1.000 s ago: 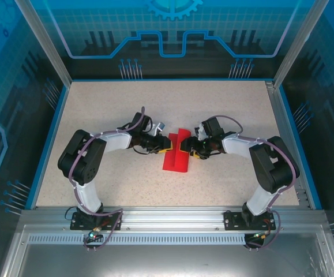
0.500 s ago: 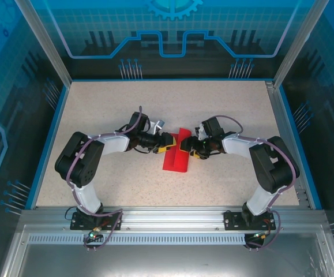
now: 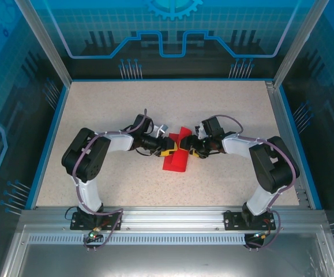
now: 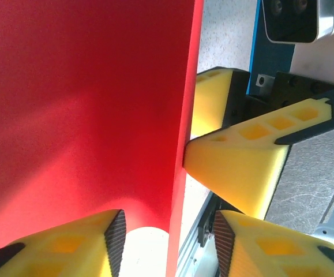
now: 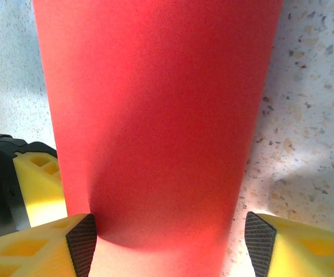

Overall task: Fold a paper plane with a square sheet of paper (pick it up from the middle)
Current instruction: First fold in half a square sheet of paper at the center of the table.

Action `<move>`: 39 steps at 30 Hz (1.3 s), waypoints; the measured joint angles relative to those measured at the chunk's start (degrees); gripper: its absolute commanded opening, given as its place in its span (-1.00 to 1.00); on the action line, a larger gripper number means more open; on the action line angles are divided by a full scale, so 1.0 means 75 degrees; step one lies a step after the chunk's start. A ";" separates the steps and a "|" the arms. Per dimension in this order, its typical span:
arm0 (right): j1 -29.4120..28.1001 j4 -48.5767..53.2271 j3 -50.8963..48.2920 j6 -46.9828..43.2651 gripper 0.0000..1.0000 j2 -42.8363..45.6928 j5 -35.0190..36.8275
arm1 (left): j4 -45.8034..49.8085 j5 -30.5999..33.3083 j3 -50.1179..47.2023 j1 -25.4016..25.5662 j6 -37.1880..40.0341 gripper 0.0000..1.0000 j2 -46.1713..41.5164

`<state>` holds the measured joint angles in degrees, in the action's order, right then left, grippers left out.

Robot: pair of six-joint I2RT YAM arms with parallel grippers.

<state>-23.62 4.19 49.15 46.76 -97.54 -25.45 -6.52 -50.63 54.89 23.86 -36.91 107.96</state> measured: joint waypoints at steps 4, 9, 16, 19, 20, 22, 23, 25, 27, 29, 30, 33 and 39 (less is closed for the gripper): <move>0.0000 -0.0003 0.0000 0.0000 0.44 0.0000 0.0000 | 0.0006 -0.0152 0.0082 0.0044 0.0064 -0.48 0.0087; 0.0000 -0.0003 0.0000 0.0000 0.44 0.0000 0.0000 | 0.0052 -0.0204 0.0178 0.0050 0.0207 -0.91 0.0114; 0.0000 0.0140 -0.0023 -0.0061 0.50 0.0297 0.0219 | 0.0294 0.0192 0.0187 0.0050 0.0370 -1.00 0.0114; 0.0000 0.0236 -0.0189 -0.0090 0.46 0.0787 0.0536 | 0.0323 0.0347 0.0181 0.0026 0.0391 -1.00 0.0111; 0.0003 0.0251 -0.0259 -0.0090 0.44 0.0927 0.0606 | 0.0326 0.0382 0.0175 0.0012 0.0396 -1.00 0.0105; 0.0006 0.0233 -0.0434 -0.0085 0.40 0.1151 0.0752 | 0.0376 0.0434 0.0152 -0.0041 0.0402 -1.00 0.0067; 0.0006 0.0233 -0.0495 -0.0085 0.39 0.1177 0.0799 | 0.0382 0.0440 0.0140 -0.0076 0.0402 -1.00 0.0050; 0.0003 0.0230 -0.0618 -0.0073 0.33 0.1160 0.0863 | 0.0405 0.0460 0.0122 -0.0172 0.0460 -1.00 0.0012; -0.0003 0.0233 -0.0682 -0.0041 0.28 0.1119 0.0889 | 0.0440 0.0463 0.0117 -0.0236 0.0516 -1.00 0.0006; -0.0017 0.0169 -0.0679 -0.0017 0.24 0.1026 0.0901 | 0.0466 0.0463 0.0117 -0.0274 0.0539 -1.00 0.0006; -0.0032 0.0154 -0.0670 0.0000 0.23 0.0973 0.0915 | 0.0493 0.0460 0.0117 -0.0274 0.0551 -1.00 0.0006; -0.0052 0.0058 -0.0653 0.0044 0.23 0.0807 0.0935 | 0.0618 0.0463 0.0117 -0.0274 0.0606 -1.00 0.0006; -0.0052 0.0035 -0.0358 0.0090 0.19 0.0431 0.0903 | 0.1032 0.0466 0.0117 -0.0274 0.0799 -1.00 0.0003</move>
<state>-24.01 4.45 46.46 47.44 -94.30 -18.68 1.21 -47.13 55.77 21.80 -30.92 107.98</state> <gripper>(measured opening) 0.609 0.046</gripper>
